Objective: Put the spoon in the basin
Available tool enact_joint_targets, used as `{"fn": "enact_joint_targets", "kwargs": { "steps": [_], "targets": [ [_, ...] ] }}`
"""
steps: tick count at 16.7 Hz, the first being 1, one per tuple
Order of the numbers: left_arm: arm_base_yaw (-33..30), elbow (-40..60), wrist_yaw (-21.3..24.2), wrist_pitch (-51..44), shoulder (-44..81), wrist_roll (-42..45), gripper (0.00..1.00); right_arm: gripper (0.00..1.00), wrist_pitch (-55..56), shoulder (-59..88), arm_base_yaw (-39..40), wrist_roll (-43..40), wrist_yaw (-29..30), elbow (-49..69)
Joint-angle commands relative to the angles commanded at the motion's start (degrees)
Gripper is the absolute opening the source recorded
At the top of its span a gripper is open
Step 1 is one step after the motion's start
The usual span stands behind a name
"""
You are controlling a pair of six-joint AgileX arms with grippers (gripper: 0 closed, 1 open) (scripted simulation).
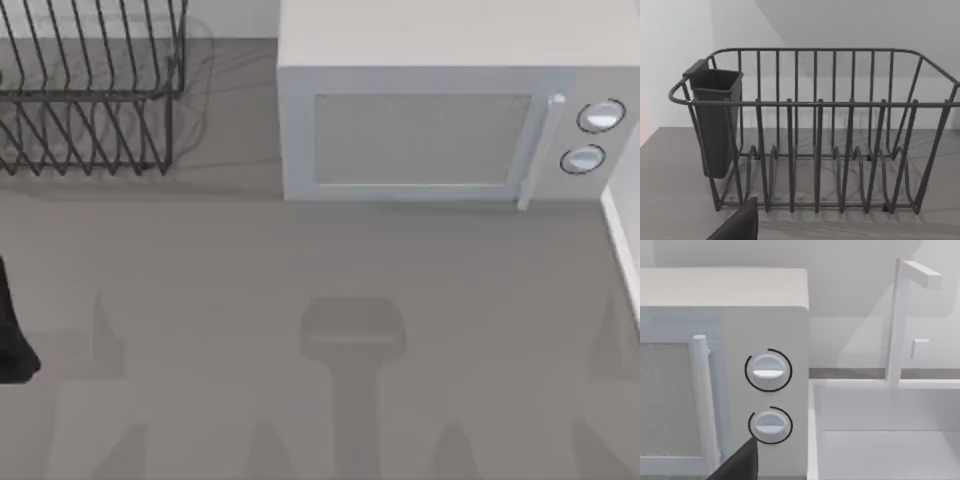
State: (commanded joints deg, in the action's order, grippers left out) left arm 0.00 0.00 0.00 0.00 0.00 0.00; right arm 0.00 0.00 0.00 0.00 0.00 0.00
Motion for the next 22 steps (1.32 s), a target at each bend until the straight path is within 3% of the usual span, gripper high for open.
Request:
{"fn": "enact_joint_targets", "kwargs": {
  "steps": [4, 7, 17, 22],
  "targets": [
    [0.0, 0.0, 0.0, 0.0, 0.0, 0.0, 1.0, 1.0, -1.79, 1.89, -0.77, -1.93, -0.01, 1.69],
    [0.0, 0.0, 0.0, 0.0, 0.0, 0.0, 1.0, 1.0, -7.93, 9.07, -3.29, -9.2, -0.13, 7.35],
    [0.0, 0.0, 0.0, 0.0, 0.0, 0.0, 1.0, 1.0, -42.84, 58.86, -17.09, -55.88, -0.18, 35.46],
    [0.0, 0.0, 0.0, 0.0, 0.0, 0.0, 1.0, 1.0, -55.7, 76.22, -22.82, -73.07, -0.14, 47.74]
  ]
}}
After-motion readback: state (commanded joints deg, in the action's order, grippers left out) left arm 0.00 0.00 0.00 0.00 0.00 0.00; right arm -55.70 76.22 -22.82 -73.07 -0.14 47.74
